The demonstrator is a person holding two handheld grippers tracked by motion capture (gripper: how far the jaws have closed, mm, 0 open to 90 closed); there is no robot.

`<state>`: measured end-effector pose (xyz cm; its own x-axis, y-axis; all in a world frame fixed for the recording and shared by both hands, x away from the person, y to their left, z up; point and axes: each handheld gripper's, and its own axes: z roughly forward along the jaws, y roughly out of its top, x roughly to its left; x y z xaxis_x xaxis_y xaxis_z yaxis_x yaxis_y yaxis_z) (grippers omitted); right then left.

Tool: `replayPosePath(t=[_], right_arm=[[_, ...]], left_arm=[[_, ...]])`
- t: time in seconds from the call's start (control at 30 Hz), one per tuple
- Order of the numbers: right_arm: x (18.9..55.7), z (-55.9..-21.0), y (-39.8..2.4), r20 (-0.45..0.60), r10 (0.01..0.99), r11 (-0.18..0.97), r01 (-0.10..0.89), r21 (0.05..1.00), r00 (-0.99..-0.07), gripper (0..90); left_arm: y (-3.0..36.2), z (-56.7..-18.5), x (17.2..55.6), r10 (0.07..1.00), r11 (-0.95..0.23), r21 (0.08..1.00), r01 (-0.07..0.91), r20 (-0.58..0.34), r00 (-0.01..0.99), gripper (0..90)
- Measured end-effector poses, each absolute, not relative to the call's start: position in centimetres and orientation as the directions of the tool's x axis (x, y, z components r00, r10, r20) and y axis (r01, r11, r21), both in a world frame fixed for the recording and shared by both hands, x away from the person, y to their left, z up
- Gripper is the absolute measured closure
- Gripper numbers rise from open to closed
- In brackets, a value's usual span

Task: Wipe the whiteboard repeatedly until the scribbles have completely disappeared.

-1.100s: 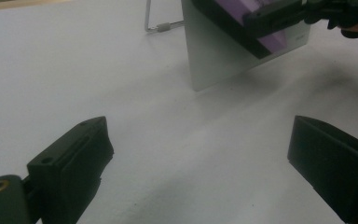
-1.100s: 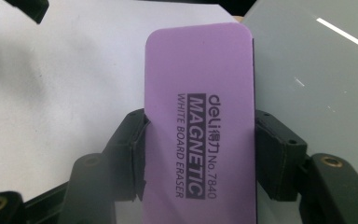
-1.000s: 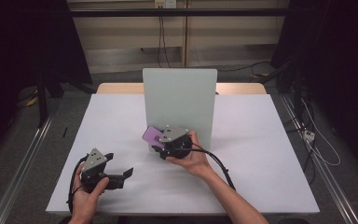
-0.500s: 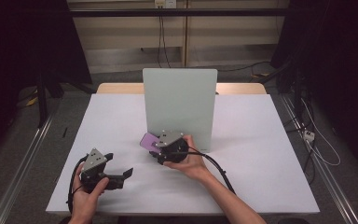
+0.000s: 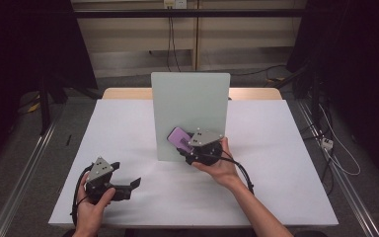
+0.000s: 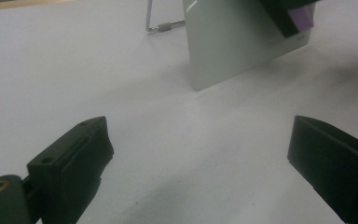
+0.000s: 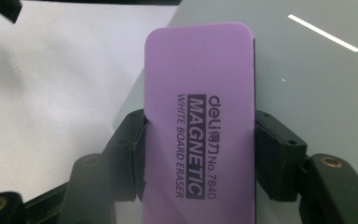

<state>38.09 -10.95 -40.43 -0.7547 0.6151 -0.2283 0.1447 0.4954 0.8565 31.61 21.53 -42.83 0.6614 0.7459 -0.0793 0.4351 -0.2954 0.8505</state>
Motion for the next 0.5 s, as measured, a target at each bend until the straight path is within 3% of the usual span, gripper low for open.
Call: replayPosePath(t=[0.5], right_arm=[[37.3,-42.5,-11.4,-0.24,0.59,0.542,0.157,0.826,-0.771,41.7]], left_arm=[[21.4,-42.9,31.6,0.745,-0.298,0.85,0.434,-0.077,0.663,5.8]])
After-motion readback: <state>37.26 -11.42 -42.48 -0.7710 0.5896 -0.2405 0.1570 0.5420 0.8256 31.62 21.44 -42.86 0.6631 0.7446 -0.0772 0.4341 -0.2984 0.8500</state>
